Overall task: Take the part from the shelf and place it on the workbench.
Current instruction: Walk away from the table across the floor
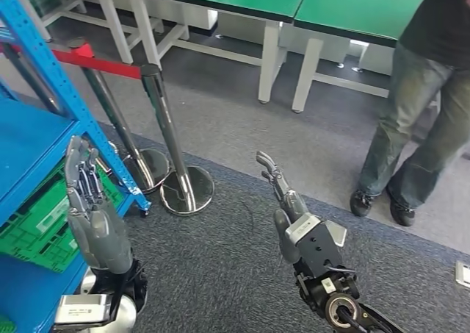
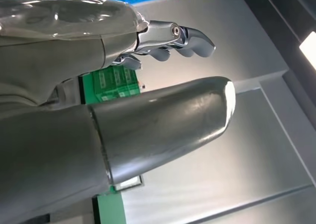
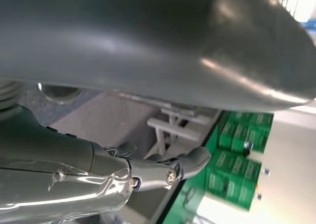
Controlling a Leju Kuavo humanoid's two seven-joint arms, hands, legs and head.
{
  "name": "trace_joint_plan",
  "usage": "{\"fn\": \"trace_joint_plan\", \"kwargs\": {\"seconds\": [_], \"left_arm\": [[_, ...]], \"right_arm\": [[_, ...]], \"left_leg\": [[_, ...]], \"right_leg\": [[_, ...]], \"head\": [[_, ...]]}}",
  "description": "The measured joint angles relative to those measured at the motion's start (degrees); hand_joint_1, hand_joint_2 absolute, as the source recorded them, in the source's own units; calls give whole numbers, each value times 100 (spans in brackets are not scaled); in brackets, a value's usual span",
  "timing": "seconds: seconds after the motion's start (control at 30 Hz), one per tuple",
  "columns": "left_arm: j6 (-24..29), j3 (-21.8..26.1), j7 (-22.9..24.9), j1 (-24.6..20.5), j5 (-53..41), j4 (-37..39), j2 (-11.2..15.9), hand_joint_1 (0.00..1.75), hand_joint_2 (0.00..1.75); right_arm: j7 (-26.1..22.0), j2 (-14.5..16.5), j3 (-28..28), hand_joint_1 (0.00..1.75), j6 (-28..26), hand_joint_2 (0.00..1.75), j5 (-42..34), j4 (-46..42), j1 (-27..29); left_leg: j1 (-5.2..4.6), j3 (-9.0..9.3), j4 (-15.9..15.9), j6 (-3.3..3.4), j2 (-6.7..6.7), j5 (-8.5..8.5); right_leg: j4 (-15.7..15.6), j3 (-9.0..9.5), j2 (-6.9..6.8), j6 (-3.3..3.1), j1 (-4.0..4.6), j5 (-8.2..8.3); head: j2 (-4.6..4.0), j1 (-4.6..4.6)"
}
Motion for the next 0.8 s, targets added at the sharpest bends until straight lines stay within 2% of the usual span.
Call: {"fn": "trace_joint_plan", "kwargs": {"seconds": [0.03,0.07,0.1,0.13,0.17,0.2,0.23,0.27,0.3,0.33,0.37,0.4,0.47,0.5,0.53,0.57,0.6,0.63,0.7,0.73,0.77,0.8], "left_arm": [[0,1,-7,15,-8,0,-1,0,0],[0,2,-11,33,-15,0,-1,0,0],[0,4,-15,49,-26,0,-1,0,0],[0,6,-18,61,-39,0,-3,0,0],[0,8,-19,71,-51,0,-5,0,0],[0,10,-20,79,-64,0,-9,0,0],[0,10,-22,89,-73,0,-11,0,0],[0,11,-33,107,-77,0,-13,0,0],[1,13,-48,126,-72,0,-14,0,0],[1,14,-67,146,-58,1,-13,0,0],[2,15,-91,156,-43,2,-13,0,0],[2,15,-108,154,-22,3,-13,0,0],[2,15,-128,146,8,8,-15,0,0],[2,15,-130,148,20,14,-16,0,0],[2,15,-131,154,25,22,-17,0,0],[1,15,-132,157,29,31,-17,0,0],[1,15,-130,157,32,40,-17,0,0],[1,15,-126,154,34,46,-18,0,0],[0,15,-111,136,36,52,-24,0,0],[0,15,-98,126,34,54,-29,0,0],[0,15,-83,119,31,57,-34,0,0],[0,15,-65,118,28,60,-37,0,0]], "right_arm": [[2,-1,3,0,5,0,-23,5,1],[4,-1,5,0,11,0,-41,11,-1],[6,-2,6,0,14,0,-48,16,-6],[7,-2,8,0,17,0,-50,19,-14],[6,-2,9,0,20,0,-52,22,-23],[4,-1,12,0,21,0,-54,26,-32],[1,-1,17,0,20,0,-56,29,-35],[-7,-1,22,0,13,0,-57,34,-35],[-18,-1,26,0,-2,0,-59,37,-36],[-35,0,29,0,-19,0,-61,40,-38],[-54,1,30,0,-38,0,-62,42,-42],[-71,2,29,0,-56,0,-63,43,-43],[-87,2,26,0,-80,0,-67,46,-28],[-86,2,25,0,-90,0,-69,51,-13],[-81,1,24,0,-101,0,-69,55,4],[-75,1,22,0,-114,0,-64,58,18],[-67,1,19,0,-131,0,-56,60,30],[-60,1,12,0,-145,0,-45,60,39],[-48,1,-5,0,-166,0,-28,55,52],[-39,-1,-11,0,-170,0,-23,52,56],[-27,-1,-14,0,-171,0,-20,50,61],[-14,-2,-15,0,-169,0,-16,48,64]], "left_leg": [[-9,4,2,3,-84,0],[-16,12,4,4,-170,0],[-19,24,7,2,-259,-1],[-18,34,12,-2,-342,-4],[-25,30,23,-12,-420,-5],[-24,11,37,-29,-493,-2],[-17,-23,48,-58,-559,12],[-6,-61,49,-96,-630,34],[5,-92,43,-139,-705,61],[6,-115,58,-175,-702,60],[-5,-158,140,-207,-608,6],[-19,-257,344,-233,-449,-116],[-17,-619,1079,-277,-97,-488],[-4,-816,1468,-294,-19,-639],[7,-938,1712,-307,18,-701],[17,-947,1737,-316,41,-660],[22,-833,1533,-317,74,-529],[23,-605,1132,-310,151,-350],[-3,-136,311,-259,404,-96],[-19,-4,80,-223,483,-47],[-37,37,-1,-188,498,-44],[-45,33,-4,-154,426,-34]], "right_leg": [[207,-122,16,-5,3,-18],[171,-135,28,-19,3,90],[-98,-40,63,-41,2,304],[-515,120,176,-67,-1,563],[-919,278,347,-95,-11,761],[-1247,413,494,-116,-18,876],[-1430,494,596,-132,-19,909],[-1489,529,606,-146,-14,887],[-1531,558,537,-165,-11,887],[-1554,576,456,-192,-16,906],[-1587,592,376,-223,-26,928],[-1622,606,287,-252,-35,948],[-1645,613,110,-284,-23,960],[-1645,610,16,-290,-14,957],[-1645,609,-74,-292,-10,953],[-1645,610,-158,-291,-9,947],[-1644,614,-235,-286,-10,942],[-1644,623,-303,-277,-11,935],[-1637,644,-412,-236,17,906],[-1634,658,-458,-208,33,889],[-1634,671,-503,-178,46,876],[-1639,693,-555,-148,46,865]], "head": [[0,19],[1,37],[1,53],[1,73],[1,90],[1,98],[1,104],[1,104],[1,103],[1,99],[1,72],[0,45],[0,-3],[0,-8],[0,-12],[0,-18],[1,-22],[1,-25],[1,-23],[1,-5],[1,10],[1,26]]}}
